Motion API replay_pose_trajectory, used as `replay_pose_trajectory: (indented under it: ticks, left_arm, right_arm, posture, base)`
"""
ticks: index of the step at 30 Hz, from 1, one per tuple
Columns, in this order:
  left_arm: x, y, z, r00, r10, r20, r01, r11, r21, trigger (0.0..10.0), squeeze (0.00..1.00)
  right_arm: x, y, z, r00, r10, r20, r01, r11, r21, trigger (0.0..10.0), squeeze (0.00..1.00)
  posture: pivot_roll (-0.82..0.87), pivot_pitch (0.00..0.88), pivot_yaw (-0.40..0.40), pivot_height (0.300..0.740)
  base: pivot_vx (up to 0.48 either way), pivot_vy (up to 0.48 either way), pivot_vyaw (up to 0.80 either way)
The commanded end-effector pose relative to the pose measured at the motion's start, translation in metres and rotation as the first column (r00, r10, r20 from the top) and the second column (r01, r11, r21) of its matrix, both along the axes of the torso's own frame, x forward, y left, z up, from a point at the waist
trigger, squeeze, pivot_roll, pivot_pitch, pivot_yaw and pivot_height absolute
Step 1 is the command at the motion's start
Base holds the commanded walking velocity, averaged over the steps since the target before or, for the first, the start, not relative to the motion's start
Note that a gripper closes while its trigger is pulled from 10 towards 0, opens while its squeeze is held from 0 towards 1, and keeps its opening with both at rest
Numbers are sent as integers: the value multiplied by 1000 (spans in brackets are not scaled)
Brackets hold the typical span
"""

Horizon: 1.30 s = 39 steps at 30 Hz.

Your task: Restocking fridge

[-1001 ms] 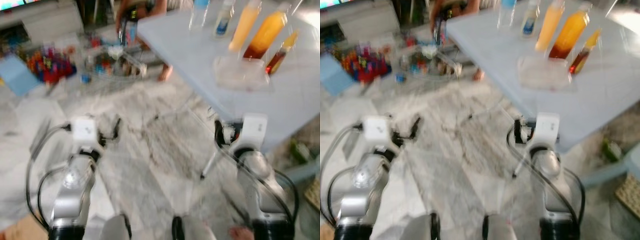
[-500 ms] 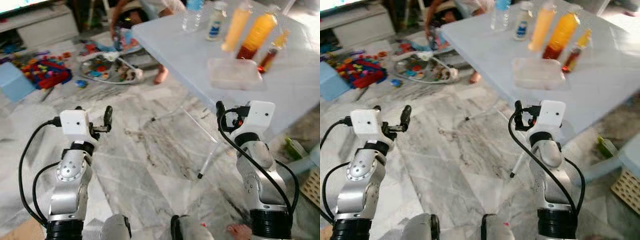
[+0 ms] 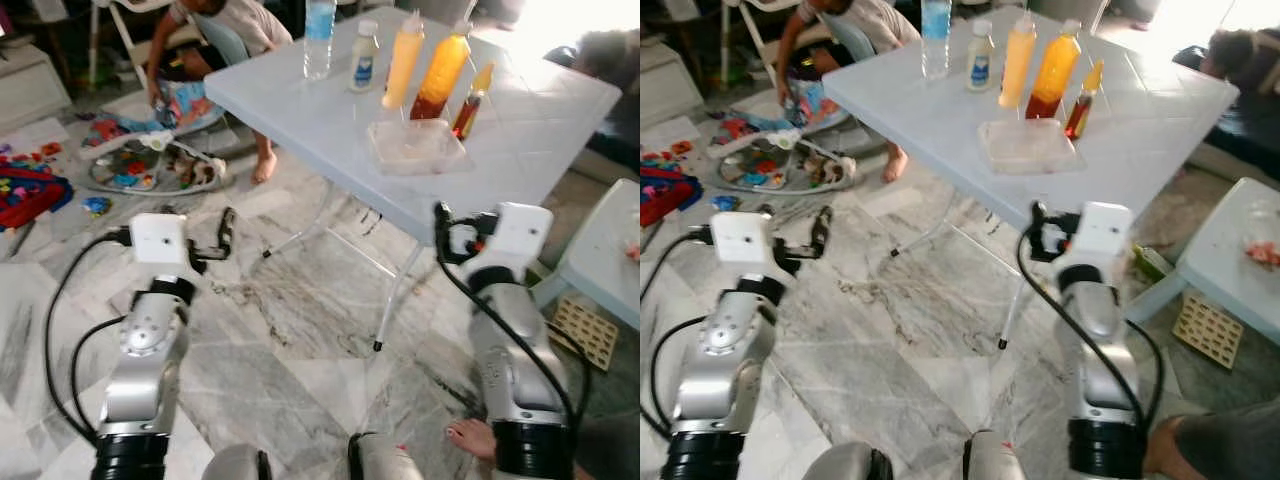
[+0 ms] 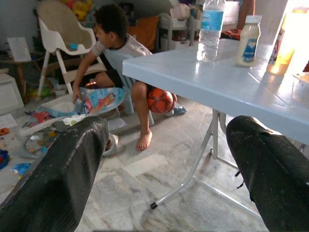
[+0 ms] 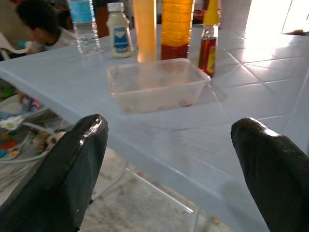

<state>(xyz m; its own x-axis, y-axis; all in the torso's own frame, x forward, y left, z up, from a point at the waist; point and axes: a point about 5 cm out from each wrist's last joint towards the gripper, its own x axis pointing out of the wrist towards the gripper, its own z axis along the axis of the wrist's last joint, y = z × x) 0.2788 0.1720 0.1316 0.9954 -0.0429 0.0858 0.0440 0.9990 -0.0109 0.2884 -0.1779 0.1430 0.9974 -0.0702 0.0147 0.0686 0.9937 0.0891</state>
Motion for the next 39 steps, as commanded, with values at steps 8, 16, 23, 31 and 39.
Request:
replay_pose_trajectory:
  ticks: [8, 16, 23, 31, 39]
  left_arm:
    - [-1, -15, 2, 998, -54, 14, 54, 999, 2, 10000, 0]
    - [-2, -17, 2, 998, -63, 15, 63, 998, 4, 10000, 0]
    - [-1, -21, 2, 997, -73, 13, 73, 997, -3, 10000, 0]
    - [-1, -21, 2, 998, -70, 10, 70, 998, -7, 10000, 0]
    - [0, -19, 2, 998, -58, 11, 58, 998, 4, 10000, 0]
  right_arm:
    - [0, -7, 3, 999, -38, 13, 38, 999, 0, 10000, 0]
    - [0, -6, 3, 999, -38, 18, 38, 999, -13, 10000, 0]
    - [0, -7, 4, 999, -46, 27, 46, 999, -15, 10000, 0]
    - [1, -7, 5, 999, -42, 32, 43, 999, -18, 10000, 0]
    - [9, -6, 13, 998, 16, 63, -16, 1000, 3, 10000, 0]
  posture:
    - [-11, 92, -2, 740]
    - [-12, 94, -2, 740]
    - [-13, 92, -3, 740]
    - [-13, 91, -5, 740]
    - [-13, 100, -2, 740]
  base:
    - [441, 38, -700]
    - [467, 0, -781]
    - [476, 0, -380]
    - [449, 31, 0]
    - [206, 93, 0]
